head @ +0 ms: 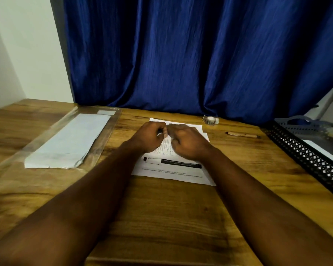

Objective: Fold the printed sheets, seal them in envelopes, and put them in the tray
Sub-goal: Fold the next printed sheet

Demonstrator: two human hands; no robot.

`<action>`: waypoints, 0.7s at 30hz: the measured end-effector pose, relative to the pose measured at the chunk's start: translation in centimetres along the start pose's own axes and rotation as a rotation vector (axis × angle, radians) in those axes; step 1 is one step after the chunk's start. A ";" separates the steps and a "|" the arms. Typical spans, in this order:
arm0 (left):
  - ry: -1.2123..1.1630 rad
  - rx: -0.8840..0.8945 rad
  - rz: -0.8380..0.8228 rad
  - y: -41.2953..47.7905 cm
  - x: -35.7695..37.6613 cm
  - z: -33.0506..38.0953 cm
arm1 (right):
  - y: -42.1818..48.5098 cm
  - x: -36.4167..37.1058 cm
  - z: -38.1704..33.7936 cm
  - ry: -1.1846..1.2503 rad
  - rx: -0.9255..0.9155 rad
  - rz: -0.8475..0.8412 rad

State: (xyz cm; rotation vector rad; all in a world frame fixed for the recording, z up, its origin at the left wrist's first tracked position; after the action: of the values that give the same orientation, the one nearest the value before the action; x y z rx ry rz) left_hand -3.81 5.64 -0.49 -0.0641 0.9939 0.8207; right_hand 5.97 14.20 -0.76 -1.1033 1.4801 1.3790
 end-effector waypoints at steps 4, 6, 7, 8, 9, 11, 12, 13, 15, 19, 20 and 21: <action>0.081 -0.139 -0.044 0.5 0.8 -1.4 | 0.6 2.5 0.4 0.115 0.129 -0.196; 0.175 -0.177 -0.090 0.7 1.2 -1.8 | 0.4 2.7 1.1 0.107 0.164 -0.231; 0.210 -0.183 -0.109 0.7 1.3 -1.7 | 0.1 2.6 1.6 0.116 0.187 -0.240; 0.233 -0.186 -0.124 0.7 1.5 -1.6 | -0.3 2.4 2.3 0.125 0.221 -0.248; 0.246 -0.189 -0.134 0.6 1.5 -1.6 | -0.8 2.3 3.0 0.128 0.260 -0.255; 0.236 -0.194 -0.140 0.5 1.5 -1.5 | -1.8 1.9 4.8 0.120 0.338 -0.274; 0.223 -0.195 -0.145 0.4 1.5 -1.5 | -2.4 1.7 5.6 0.119 0.370 -0.288; 0.219 -0.193 -0.151 0.3 1.6 -1.5 | -2.9 1.5 6.4 0.117 0.396 -0.302; 0.247 -0.190 -0.157 0.3 1.6 -1.4 | -3.8 1.2 7.7 0.111 0.437 -0.324; 0.299 -0.197 -0.157 0.1 1.7 -1.4 | -4.5 1.2 9.2 0.081 0.491 -0.361; 0.319 -0.195 -0.155 0.1 1.7 -1.3 | -4.5 1.4 9.4 0.078 0.494 -0.356; 0.345 -0.187 -0.147 0.1 1.6 -1.2 | -4.4 1.4 9.4 0.071 0.491 -0.344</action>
State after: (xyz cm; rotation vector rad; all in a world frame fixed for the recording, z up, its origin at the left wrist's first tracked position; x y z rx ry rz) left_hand -4.27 6.16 -2.35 -0.4466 1.2176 0.7795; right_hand 9.75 23.34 -4.01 -1.0292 1.4872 0.6962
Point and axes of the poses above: each hand's wrist, its own y-axis towards the middle knuckle, its own x-axis out of the palm, z = x × y, the point moved 8 cm from there along y, towards the middle knuckle, and after that the axes turned 11 degrees about -x, right-handed, at the moved point
